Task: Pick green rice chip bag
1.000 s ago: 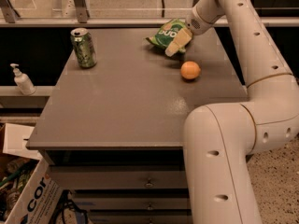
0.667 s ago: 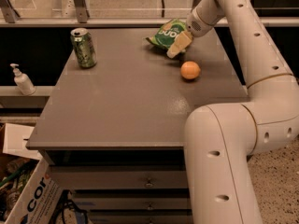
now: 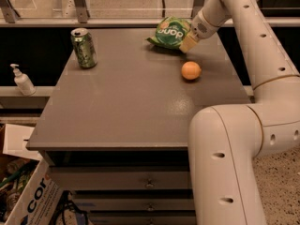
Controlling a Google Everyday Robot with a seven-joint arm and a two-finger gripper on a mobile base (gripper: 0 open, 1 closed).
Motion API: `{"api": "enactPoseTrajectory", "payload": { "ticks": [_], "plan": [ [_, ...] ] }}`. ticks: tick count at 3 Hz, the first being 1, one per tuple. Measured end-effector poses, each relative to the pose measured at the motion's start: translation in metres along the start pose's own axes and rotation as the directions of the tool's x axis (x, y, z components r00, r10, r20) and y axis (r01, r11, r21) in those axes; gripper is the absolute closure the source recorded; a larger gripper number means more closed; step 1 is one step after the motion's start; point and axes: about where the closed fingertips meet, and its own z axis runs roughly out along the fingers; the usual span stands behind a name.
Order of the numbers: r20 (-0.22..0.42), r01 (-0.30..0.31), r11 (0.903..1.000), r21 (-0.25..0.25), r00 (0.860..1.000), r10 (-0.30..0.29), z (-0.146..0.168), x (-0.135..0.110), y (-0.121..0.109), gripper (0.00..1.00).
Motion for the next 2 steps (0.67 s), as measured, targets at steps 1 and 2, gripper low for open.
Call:
{"api": "enactPoseTrajectory", "payload": {
  "ticks": [1, 2],
  "plan": [
    [-0.001, 0.002, 0.9998, 0.02, 1.0, -0.002, -0.0054, 0.0063, -0.0071, 0.88],
    [0.003, 0.015, 0.9989, 0.044, 1.0, -0.015, -0.0116, 0.0048, -0.0122, 1.0]
  ]
}}
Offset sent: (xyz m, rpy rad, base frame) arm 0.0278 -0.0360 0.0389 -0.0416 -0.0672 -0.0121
